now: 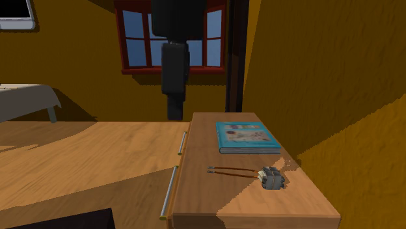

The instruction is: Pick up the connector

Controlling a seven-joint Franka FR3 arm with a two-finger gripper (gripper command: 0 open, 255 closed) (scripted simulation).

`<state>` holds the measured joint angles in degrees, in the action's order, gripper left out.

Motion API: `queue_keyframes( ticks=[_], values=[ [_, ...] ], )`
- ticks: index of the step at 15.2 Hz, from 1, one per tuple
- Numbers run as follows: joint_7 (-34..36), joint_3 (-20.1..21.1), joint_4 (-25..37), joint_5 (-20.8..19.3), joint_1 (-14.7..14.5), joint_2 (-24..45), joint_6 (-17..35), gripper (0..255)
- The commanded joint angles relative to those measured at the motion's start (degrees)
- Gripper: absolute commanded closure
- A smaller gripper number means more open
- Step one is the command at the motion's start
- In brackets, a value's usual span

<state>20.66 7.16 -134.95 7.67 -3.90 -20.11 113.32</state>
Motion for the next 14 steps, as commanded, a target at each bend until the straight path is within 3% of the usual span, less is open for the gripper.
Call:
queue_keyframes(
  ticks=[1, 14],
  values=[
    [2.13, 1.38, 1.53, -0.13, -0.35, 4.14, 2.71, 0],
    [15.54, 5.34, 17.98, -7.28, -3.29, 32.88, 14.22, 0]
  ],
)
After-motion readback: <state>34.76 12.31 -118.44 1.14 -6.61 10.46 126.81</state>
